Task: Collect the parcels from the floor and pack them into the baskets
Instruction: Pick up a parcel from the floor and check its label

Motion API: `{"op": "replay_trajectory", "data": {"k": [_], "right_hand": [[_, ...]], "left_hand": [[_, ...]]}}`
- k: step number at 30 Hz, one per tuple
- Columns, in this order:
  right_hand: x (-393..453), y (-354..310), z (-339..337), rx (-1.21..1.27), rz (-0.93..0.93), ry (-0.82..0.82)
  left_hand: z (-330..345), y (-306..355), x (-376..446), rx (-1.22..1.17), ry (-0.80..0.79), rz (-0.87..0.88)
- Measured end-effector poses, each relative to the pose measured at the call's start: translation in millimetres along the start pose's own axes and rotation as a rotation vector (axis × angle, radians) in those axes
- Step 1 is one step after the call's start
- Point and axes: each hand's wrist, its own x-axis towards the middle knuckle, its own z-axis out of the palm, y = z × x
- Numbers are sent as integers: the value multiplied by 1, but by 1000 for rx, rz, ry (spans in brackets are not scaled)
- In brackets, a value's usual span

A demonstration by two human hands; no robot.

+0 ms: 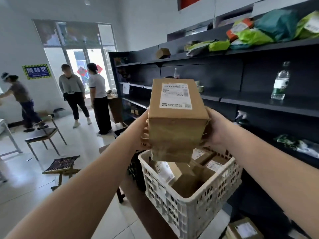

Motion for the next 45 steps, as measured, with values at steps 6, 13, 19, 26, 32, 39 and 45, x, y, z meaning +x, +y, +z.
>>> {"op": "replay_trajectory", "data": {"k": [6,13,19,26,32,39,45], "right_hand": [[36,-10,1,20,-14,171],[101,-18,-12,-7,-57,288],[144,-19,-23,70,14,384],[171,0,-41,236,6,448],[195,25,-47,218,7,768],[190,59,-21,-257,99,1042],[131,91,-18,-713,127,1095]], "left_hand": [[12,18,68,35,-138,-37],[38,25,149,29,-276,-45],[64,25,205,93,-415,-64],[109,6,271,170,-647,-140],[134,-13,303,308,-764,-181],[132,-36,309,500,-876,310],[152,-56,247,714,-1106,615]]}}
